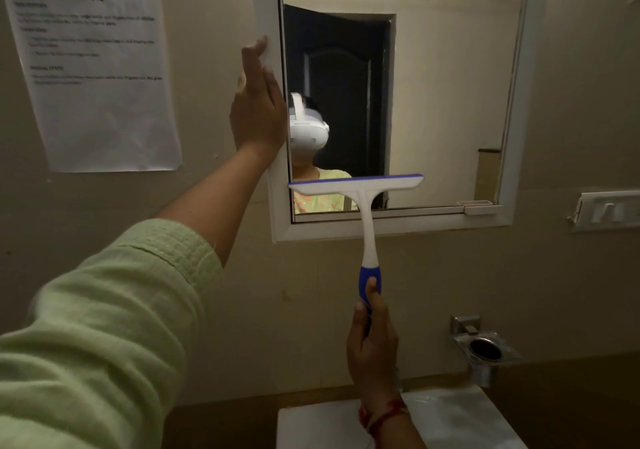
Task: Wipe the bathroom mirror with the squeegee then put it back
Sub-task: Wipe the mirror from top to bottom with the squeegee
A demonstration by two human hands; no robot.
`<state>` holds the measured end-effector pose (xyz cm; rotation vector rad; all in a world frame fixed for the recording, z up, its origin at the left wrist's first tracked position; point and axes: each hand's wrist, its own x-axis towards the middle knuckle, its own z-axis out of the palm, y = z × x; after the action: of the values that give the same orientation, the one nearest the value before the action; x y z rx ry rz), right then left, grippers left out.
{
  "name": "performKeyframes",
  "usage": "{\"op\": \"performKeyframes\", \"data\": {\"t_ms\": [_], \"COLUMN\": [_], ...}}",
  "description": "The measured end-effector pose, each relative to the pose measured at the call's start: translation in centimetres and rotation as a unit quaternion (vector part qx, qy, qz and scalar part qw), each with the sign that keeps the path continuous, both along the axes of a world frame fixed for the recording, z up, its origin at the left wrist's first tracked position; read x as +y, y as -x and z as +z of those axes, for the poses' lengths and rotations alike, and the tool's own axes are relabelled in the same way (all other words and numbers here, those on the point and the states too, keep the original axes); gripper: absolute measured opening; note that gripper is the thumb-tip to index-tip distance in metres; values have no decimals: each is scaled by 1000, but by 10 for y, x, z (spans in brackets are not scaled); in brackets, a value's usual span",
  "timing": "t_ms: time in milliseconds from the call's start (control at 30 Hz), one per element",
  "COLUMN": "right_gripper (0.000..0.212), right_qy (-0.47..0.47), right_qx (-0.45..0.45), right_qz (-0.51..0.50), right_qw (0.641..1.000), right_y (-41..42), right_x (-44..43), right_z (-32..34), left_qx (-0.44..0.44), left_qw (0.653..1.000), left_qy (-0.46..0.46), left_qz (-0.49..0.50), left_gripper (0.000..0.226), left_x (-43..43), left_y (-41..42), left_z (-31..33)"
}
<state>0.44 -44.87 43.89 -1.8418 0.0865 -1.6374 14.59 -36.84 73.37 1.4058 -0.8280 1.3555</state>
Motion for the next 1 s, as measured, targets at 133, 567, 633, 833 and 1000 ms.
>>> {"op": "performKeyframes", "data": {"t_ms": [133,567,633,833,1000], "right_gripper": [43,44,43,45,43], "right_qy": [12,-16,-10,-19,-15], "right_qx": [-13,-3,-9,18,34], "right_qz": [9,13,15,19,5], "right_qw": [1000,1000,1000,999,999], "right_y": [0,5,4,6,16], "right_x": [-4,7,4,9,10], "right_z": [12,-4,4,-19,-24], "left_qx": [0,-1,-6,-9,-7], "left_qw": [1000,1000,1000,1000,1000], "left_qy": [-3,3,5,-2,-7], "left_qz": [-4,4,3,-5,-4], "left_gripper": [34,34,34,35,38], "left_x": [0,0,0,0,0], "left_y": [0,1,2,1,7], "left_z": [0,-1,-2,-1,-3]}}
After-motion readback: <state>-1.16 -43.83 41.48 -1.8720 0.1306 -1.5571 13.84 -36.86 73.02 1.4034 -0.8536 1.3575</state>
